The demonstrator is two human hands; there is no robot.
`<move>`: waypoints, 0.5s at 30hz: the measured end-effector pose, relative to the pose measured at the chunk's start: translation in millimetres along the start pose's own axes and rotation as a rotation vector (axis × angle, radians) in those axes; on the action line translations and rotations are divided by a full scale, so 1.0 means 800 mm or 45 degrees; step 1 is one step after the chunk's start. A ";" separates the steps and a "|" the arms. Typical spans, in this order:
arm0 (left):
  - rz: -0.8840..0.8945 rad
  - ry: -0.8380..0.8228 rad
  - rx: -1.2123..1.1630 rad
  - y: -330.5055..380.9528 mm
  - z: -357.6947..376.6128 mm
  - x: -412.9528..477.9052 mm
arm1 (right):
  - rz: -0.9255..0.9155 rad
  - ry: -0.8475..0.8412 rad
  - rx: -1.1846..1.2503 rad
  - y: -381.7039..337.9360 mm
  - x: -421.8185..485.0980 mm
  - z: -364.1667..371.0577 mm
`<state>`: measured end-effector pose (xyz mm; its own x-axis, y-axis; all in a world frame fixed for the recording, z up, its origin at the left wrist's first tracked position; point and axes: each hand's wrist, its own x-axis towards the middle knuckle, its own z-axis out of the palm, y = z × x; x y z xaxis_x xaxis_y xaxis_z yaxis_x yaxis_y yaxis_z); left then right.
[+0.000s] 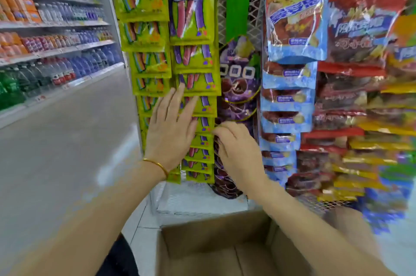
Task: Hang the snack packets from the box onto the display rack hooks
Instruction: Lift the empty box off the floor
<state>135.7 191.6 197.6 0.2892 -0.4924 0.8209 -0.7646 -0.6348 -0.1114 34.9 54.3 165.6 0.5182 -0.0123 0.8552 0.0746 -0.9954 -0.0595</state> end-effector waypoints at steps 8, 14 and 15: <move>-0.514 -0.869 0.028 0.055 0.092 -0.282 | 0.503 -1.166 0.077 0.030 -0.224 0.058; -1.008 -1.322 0.063 0.086 0.114 -0.398 | 0.415 -1.505 -0.052 0.034 -0.273 0.146; -1.042 -1.351 0.081 0.090 0.116 -0.412 | 0.373 -1.523 -0.088 0.034 -0.278 0.159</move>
<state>38.9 252.6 -132.8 0.9734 -0.1625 -0.1616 -0.1386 -0.9789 0.1500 29.6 42.1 -91.9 0.9641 -0.1777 -0.1973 -0.2022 -0.9730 -0.1114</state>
